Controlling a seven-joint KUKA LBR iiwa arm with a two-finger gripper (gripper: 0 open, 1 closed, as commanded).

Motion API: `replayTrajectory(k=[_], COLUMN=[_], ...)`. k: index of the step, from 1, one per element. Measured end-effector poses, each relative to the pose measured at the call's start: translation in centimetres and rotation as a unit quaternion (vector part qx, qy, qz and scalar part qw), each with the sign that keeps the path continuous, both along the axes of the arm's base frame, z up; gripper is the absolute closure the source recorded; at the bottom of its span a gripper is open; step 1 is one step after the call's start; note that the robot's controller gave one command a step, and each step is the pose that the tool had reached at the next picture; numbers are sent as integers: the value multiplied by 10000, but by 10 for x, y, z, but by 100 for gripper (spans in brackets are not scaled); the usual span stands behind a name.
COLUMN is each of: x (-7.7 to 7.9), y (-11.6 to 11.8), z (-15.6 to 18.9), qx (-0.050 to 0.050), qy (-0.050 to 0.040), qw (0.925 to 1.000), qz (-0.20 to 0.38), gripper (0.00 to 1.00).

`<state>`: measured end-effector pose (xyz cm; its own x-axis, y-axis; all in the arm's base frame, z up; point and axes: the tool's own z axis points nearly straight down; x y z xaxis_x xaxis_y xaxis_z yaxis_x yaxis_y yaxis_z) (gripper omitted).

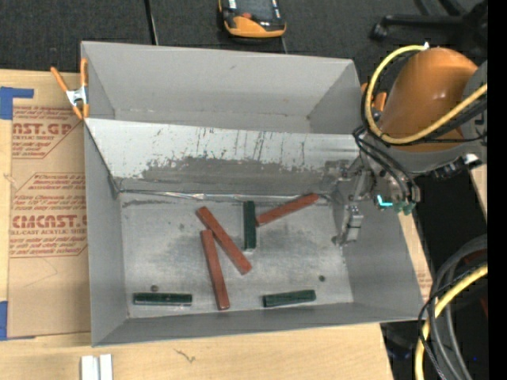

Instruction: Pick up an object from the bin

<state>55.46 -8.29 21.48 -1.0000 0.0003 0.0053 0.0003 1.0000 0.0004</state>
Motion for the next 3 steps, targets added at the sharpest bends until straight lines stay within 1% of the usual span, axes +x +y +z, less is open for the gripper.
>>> replayTrajectory(k=[1, 2, 3], x=[2, 20, 27], y=[0, 17, 25], z=[4, -59, -88], qx=[-5, -8, 5], qy=[-39, -68, -21], qw=[10000, 9995, 9994], qz=[5, 322, 333], gripper=[0, 0, 0])
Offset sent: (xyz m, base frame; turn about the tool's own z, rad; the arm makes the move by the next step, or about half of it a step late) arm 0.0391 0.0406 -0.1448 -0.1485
